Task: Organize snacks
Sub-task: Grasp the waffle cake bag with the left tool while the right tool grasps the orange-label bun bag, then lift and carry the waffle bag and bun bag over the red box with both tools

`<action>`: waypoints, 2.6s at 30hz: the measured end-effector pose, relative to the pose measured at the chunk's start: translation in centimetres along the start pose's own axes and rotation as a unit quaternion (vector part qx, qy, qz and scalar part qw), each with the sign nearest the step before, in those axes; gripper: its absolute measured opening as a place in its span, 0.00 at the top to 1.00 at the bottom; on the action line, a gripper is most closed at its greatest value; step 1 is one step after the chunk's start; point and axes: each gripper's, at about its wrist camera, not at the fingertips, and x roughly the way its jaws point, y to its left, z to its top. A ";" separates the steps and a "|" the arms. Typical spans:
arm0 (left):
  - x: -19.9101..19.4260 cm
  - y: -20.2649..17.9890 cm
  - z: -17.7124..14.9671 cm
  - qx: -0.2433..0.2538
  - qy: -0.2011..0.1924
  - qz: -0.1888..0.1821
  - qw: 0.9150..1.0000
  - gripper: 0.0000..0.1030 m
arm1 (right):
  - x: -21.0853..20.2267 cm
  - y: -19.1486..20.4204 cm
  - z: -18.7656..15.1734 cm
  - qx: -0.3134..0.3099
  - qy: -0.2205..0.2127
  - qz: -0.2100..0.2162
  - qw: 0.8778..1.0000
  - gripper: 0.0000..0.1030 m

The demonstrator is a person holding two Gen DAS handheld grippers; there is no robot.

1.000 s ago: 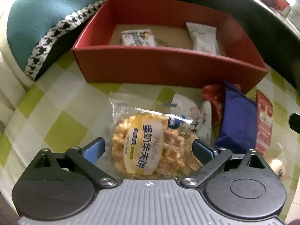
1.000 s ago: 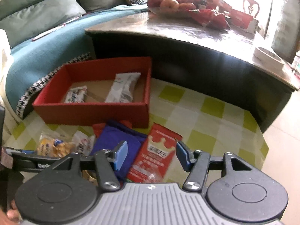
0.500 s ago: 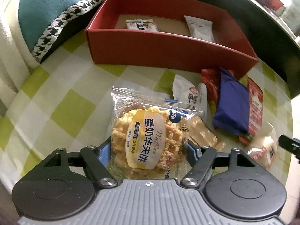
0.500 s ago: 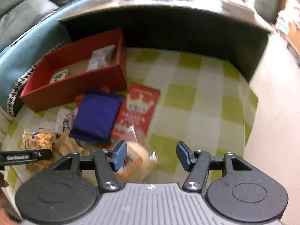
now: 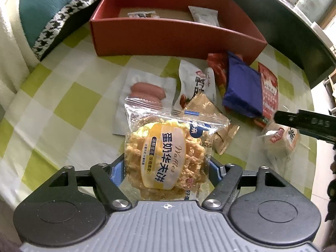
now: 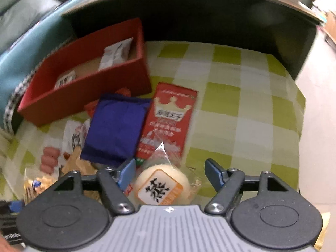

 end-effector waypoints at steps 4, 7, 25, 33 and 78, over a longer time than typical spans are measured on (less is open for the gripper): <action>0.2 -0.2 0.3 0.007 0.005 -0.002 1.000 0.22 | -0.4 2.7 -1.2 -0.101 0.025 0.013 0.994 0.28; 0.5 0.0 0.5 0.012 0.008 -0.007 1.000 0.22 | -1.5 3.0 -2.5 -0.147 0.049 0.043 0.987 0.29; 0.6 -0.1 0.0 0.026 0.003 -0.019 0.999 0.23 | -2.1 1.8 -5.6 0.047 0.048 0.037 0.997 0.28; 1.4 -1.0 -0.6 0.045 0.008 0.004 0.999 0.15 | 0.0 3.9 -5.8 -0.047 0.048 -0.014 0.998 0.26; -0.7 -0.5 -0.9 0.040 -0.023 0.010 0.999 0.22 | -4.5 3.0 -7.7 -0.093 -0.009 -0.018 0.995 0.44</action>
